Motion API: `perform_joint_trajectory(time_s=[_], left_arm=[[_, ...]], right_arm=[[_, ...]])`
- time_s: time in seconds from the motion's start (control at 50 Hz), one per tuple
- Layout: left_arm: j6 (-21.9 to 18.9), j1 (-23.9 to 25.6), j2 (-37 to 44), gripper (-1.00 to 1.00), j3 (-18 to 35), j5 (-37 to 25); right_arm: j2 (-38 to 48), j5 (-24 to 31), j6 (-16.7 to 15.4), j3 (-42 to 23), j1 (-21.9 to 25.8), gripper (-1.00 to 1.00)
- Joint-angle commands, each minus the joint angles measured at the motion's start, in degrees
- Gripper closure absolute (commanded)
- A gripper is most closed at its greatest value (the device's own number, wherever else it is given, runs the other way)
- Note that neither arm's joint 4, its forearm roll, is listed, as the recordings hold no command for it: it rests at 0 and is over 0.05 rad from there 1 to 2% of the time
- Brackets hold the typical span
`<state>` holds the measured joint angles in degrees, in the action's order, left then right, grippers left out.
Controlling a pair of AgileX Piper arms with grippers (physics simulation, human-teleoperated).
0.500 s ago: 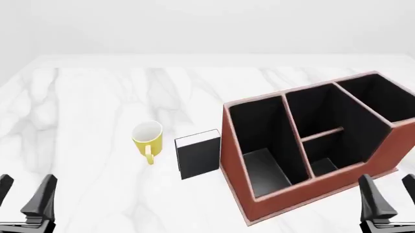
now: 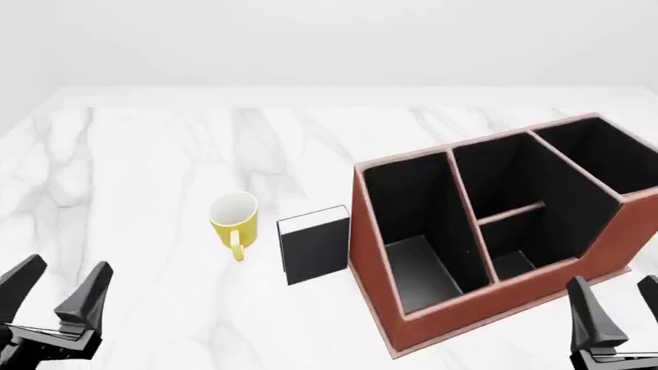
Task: Pick up the book and place it in the back compartment of the caddy.
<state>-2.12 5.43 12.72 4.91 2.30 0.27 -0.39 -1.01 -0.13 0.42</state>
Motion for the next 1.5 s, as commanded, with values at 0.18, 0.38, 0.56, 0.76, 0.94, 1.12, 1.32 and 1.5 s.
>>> perform_joint_trajectory(time_s=[0.18,0.38,0.56,0.76,0.94,1.12,1.32,1.5], left_arm=[[-6.7,12.4,20.6,-1.00,26.8,-9.1],[-11.7,16.2,33.3,-1.00,36.6,-12.1],[-22.2,22.0,44.5,-1.00,55.7,-25.8],[-28.0,25.0,60.4,-1.00,73.5,-38.3],[-28.6,27.2,62.7,-1.00,72.2,-38.7],[-30.1,27.6,66.2,-1.00,72.0,-37.9],[-28.7,30.1,67.8,-1.00,66.3,-35.3],[-27.5,31.8,70.6,-1.00,60.6,-30.1]], right_arm=[[-0.1,0.1,0.1,-0.1,0.4,-1.00],[-0.1,0.1,0.6,-0.1,0.3,-1.00],[-0.1,0.0,0.7,-0.1,-0.1,-1.00],[-0.1,0.0,0.8,-0.1,0.3,-1.00],[-0.1,0.0,0.7,0.0,0.5,-1.00],[-0.2,0.0,0.7,-0.1,0.5,-1.00],[-0.2,0.0,0.8,-0.1,0.6,-1.00],[-0.2,0.0,0.7,-0.1,0.6,-1.00]])
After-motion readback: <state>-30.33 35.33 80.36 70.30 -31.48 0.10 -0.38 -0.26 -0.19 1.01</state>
